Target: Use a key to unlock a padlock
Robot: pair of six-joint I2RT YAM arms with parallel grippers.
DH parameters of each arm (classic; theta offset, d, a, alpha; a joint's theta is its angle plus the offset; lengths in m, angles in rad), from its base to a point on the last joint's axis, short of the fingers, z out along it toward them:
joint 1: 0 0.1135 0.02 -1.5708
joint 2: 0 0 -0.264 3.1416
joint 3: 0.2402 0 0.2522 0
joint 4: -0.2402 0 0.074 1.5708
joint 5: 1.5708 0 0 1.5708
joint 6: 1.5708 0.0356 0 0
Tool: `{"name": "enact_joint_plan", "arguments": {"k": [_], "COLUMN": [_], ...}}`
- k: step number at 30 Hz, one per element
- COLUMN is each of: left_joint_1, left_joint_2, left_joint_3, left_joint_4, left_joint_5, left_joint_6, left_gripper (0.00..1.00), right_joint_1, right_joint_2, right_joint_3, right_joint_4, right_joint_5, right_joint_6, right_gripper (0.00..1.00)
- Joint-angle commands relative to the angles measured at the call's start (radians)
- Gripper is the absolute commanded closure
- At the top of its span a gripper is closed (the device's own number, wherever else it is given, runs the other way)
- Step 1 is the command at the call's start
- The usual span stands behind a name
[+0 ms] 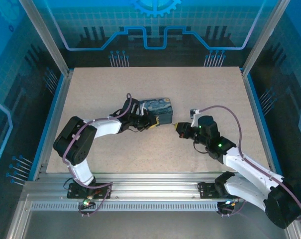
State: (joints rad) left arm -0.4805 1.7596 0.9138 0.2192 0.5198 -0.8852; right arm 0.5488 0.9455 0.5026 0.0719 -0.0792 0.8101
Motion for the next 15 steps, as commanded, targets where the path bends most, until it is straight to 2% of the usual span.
{"name": "enact_joint_plan", "arguments": {"k": [1, 5, 11, 15], "left_joint_1": [0.009, 0.01, 0.013, 0.013], "left_joint_2": [0.003, 0.003, 0.005, 0.005], "left_joint_3": [0.019, 0.013, 0.002, -0.004], "left_joint_4": [0.052, 0.058, 0.078, 0.088], "left_joint_5": [0.049, 0.052, 0.057, 0.057], "left_joint_6": [-0.021, -0.022, -0.034, -0.041], "left_gripper": [1.0, 1.0, 1.0, 1.0], "right_joint_1": [0.028, 0.031, 0.018, -0.008], "right_joint_2": [-0.018, -0.014, 0.03, 0.052], "right_joint_3": [-0.05, -0.085, -0.003, 0.024], "right_joint_4": [0.154, 0.239, 0.167, 0.173], "right_joint_5": [0.034, 0.036, 0.019, 0.012], "right_joint_6": [0.07, 0.098, 0.061, 0.091], "right_gripper": [1.0, 1.0, 1.0, 1.0]}}
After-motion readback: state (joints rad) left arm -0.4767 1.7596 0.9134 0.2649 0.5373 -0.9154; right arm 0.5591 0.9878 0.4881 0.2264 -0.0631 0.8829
